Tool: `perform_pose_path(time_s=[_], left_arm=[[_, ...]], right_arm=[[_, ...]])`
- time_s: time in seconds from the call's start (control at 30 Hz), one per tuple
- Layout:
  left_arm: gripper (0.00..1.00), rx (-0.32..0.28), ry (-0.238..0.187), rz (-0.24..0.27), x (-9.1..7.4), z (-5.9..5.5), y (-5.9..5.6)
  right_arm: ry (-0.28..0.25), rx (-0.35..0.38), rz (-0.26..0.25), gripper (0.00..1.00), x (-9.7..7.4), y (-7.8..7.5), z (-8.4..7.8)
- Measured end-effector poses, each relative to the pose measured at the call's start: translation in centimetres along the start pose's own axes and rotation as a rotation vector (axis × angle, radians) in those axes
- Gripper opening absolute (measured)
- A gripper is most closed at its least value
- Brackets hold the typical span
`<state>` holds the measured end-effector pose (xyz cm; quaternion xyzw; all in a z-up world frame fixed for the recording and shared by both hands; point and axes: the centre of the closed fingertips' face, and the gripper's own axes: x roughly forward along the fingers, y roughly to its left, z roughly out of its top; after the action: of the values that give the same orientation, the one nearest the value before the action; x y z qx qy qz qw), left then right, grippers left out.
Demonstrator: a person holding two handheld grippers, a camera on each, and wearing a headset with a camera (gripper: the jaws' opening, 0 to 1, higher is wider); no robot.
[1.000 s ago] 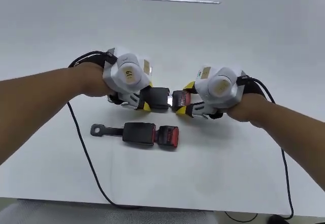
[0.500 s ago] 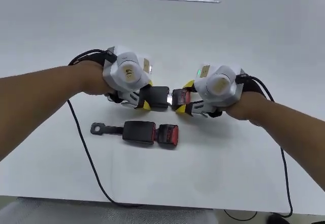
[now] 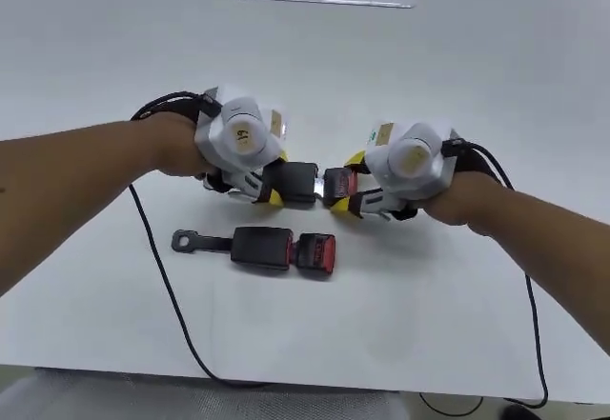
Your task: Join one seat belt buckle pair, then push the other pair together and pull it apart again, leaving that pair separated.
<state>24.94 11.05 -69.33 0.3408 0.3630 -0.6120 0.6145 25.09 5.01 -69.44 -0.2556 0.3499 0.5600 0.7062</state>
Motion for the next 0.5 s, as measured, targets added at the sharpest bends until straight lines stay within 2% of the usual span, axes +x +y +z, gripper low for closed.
perform_pose_path(time_s=[0.37,0.5], left_arm=[[0.33,0.006,-0.007,0.001,-0.1,0.1,-0.1],[0.33,0.005,0.003,0.002,-0.1,0.2,-0.1]], right_arm=[[0.012,-0.009,0.001,0.34,-0.9,-0.3,-1.1],[-0.011,0.006,0.014,0.34,-1.2,-0.5,-1.3]])
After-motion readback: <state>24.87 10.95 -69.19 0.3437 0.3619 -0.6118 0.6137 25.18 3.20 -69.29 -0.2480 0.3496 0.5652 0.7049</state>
